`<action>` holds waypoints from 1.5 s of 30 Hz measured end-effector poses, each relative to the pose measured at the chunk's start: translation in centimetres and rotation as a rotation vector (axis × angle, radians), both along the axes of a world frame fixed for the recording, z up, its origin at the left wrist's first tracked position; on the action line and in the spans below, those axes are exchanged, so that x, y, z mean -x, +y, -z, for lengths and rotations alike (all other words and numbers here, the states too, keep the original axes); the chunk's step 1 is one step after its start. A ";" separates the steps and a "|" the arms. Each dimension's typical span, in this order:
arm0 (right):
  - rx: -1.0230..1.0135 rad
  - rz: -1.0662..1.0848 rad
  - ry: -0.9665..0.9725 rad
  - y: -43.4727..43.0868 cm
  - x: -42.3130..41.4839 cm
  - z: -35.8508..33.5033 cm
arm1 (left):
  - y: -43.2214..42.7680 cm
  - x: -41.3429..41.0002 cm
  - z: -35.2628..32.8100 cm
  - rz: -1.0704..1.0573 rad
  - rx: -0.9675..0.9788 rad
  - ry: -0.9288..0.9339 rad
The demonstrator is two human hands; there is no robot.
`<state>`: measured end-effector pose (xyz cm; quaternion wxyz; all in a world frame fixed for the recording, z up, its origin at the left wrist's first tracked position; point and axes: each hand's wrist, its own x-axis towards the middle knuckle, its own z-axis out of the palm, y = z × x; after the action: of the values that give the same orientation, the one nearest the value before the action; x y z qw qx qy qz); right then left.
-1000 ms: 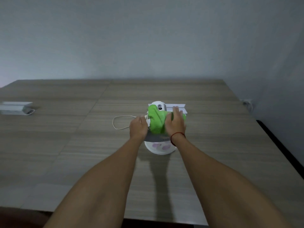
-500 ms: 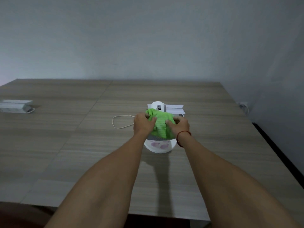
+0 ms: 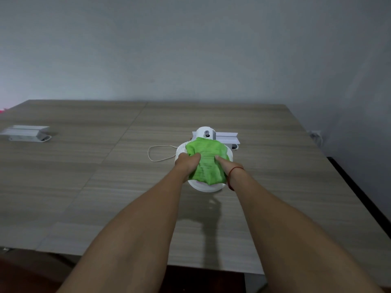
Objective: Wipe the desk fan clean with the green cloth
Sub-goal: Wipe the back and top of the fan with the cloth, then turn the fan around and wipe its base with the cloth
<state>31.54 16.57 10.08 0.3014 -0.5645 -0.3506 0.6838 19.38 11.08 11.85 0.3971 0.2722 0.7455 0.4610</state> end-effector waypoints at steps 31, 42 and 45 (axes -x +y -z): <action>-0.782 -0.338 -0.746 -3.3 -0.4 22.9 | -4.1 2.3 24.6 0.095 0.101 0.614; -0.765 -0.110 -0.827 -4.3 -0.9 23.8 | -7.0 0.7 24.1 -0.102 0.118 0.951; -0.750 -0.101 -0.873 -2.1 -1.4 24.2 | -4.8 2.3 24.7 -0.095 0.082 0.869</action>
<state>32.90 14.46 -14.14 0.2753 -0.6317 -0.6873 0.2299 17.04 6.28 -12.88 0.0356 0.3903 0.8725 0.2916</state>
